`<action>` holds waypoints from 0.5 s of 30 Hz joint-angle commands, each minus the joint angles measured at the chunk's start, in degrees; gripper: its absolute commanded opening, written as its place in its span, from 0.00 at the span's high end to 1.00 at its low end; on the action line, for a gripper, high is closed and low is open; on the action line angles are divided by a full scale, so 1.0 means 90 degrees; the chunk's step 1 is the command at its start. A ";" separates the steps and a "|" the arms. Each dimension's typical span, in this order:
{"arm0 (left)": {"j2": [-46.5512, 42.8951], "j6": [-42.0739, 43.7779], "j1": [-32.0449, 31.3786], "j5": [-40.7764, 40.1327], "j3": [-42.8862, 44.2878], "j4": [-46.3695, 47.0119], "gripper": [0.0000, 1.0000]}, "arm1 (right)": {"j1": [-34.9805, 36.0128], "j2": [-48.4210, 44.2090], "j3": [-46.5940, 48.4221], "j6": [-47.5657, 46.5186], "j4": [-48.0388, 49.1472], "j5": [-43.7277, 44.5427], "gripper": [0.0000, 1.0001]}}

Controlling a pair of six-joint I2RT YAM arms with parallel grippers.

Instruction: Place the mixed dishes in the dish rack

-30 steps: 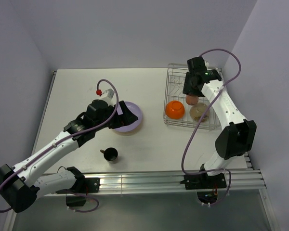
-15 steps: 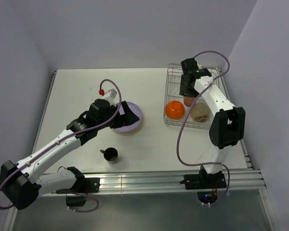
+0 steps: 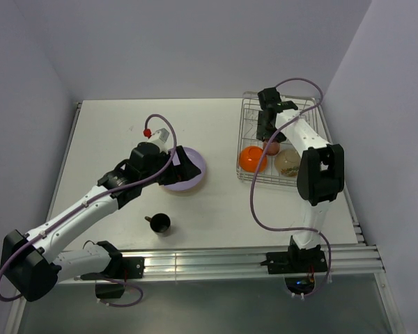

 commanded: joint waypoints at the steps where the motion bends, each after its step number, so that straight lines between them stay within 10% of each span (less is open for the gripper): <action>1: 0.0039 0.0145 0.0037 0.0124 0.0131 0.0179 0.02 | -0.0090 0.0041 0.0306 -0.0077 0.0457 -0.0022 1.00; 9: 0.0127 0.0076 0.0037 0.0221 0.0121 0.0248 0.02 | -0.0246 0.0051 0.0130 -0.0048 0.0691 -0.0042 1.00; 15: 0.0146 0.0037 0.0037 0.0251 0.0180 0.0209 0.02 | -0.0285 0.0188 0.0101 -0.0107 0.0691 -0.0296 0.59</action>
